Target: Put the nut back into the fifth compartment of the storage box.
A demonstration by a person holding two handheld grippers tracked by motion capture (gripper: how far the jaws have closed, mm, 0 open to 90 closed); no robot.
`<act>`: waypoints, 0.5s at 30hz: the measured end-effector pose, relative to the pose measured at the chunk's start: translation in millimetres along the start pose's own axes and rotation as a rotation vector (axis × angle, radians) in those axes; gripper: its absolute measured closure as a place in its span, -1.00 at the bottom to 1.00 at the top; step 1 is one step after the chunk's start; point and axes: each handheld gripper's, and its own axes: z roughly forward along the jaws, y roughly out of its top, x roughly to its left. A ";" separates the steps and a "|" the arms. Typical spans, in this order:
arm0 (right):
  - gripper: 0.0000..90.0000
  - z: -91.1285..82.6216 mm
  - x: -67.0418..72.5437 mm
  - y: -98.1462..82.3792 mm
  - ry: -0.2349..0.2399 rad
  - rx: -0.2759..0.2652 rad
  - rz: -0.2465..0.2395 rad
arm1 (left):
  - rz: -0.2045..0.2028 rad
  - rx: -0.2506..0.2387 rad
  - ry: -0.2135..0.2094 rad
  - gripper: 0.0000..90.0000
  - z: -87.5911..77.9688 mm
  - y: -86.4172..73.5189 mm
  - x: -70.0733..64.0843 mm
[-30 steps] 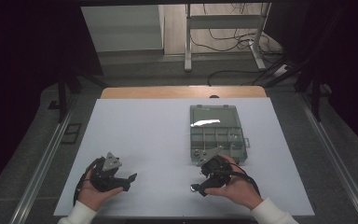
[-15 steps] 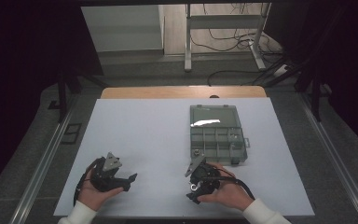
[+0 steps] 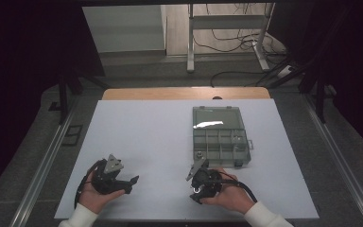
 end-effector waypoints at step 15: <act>0.55 1.5 -1.2 0.6 -0.002 0.009 -0.012 | 0.003 -0.002 0.001 -0.74 -0.6 0.2 -0.4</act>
